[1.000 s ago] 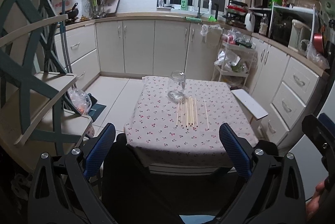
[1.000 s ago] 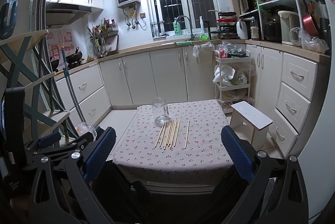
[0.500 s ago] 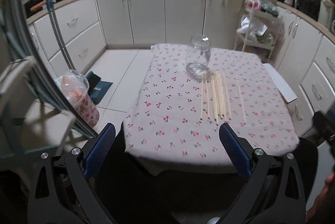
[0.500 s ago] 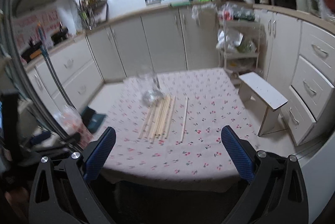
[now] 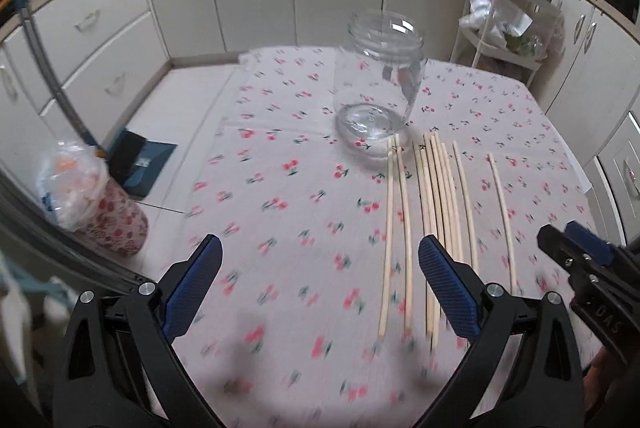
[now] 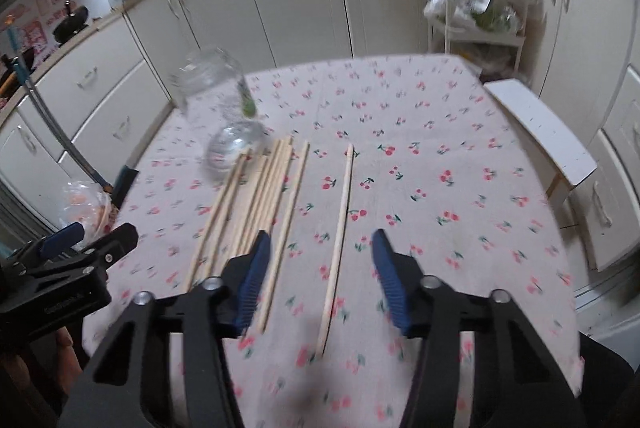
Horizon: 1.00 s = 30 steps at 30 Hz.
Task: Organize utensils
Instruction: 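Lower the left tool onto one wooden stick and close it while the right tool grasps another stick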
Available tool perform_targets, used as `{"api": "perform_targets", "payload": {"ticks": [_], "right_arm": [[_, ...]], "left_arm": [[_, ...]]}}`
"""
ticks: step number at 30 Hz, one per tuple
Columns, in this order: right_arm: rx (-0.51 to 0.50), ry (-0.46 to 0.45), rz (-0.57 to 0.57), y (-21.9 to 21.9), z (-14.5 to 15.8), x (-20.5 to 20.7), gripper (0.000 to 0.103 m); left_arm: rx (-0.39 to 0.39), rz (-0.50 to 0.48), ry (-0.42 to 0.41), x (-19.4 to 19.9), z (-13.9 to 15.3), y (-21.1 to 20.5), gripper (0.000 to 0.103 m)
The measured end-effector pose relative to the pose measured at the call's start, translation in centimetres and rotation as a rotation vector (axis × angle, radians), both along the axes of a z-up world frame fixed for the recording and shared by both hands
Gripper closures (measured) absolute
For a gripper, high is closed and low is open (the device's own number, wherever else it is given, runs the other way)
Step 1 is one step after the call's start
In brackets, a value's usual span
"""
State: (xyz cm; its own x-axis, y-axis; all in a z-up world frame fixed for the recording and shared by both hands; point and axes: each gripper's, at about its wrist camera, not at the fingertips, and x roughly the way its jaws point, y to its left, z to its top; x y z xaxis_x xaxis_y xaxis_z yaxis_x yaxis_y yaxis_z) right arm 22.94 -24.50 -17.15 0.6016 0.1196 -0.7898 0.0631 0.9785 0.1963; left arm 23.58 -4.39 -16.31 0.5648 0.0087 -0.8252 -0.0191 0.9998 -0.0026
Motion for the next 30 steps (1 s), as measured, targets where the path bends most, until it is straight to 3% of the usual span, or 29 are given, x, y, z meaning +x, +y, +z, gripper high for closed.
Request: {"api": "perform_targets", "payload": {"ticks": [8,16,18,19,24,26,30], "right_arm": [[-0.025,0.063,0.028,-0.1,-2.6,4.3,0.056],[-0.041,0.079,0.046,0.2,-4.1,5.8,0.056],[-0.059,0.073,0.053,0.3,-4.1,5.8,0.056],[-0.065,0.071,0.055,0.3,-4.0,5.8,0.057],[-0.101,0.049,0.082,0.4,-4.0,5.7,0.079],[-0.080,0.053,0.085,0.1,-4.0,5.8,0.091],[-0.032,0.067,0.077,-0.9,-4.0,6.1,0.092]], "left_arm": [[0.056,-0.045,0.035,6.0,-3.6,-2.0,0.027],[0.037,-0.116,0.047,7.3,-5.1,-3.1,0.030],[0.032,-0.125,0.074,7.6,-5.9,-3.3,0.045],[0.027,-0.126,0.068,7.5,-6.1,-3.3,0.046],[0.042,-0.166,0.048,7.2,-6.0,-3.9,0.087],[0.040,-0.185,0.052,7.3,-6.0,-4.1,0.096],[0.035,-0.207,0.063,7.4,-5.8,-4.2,0.096]]}}
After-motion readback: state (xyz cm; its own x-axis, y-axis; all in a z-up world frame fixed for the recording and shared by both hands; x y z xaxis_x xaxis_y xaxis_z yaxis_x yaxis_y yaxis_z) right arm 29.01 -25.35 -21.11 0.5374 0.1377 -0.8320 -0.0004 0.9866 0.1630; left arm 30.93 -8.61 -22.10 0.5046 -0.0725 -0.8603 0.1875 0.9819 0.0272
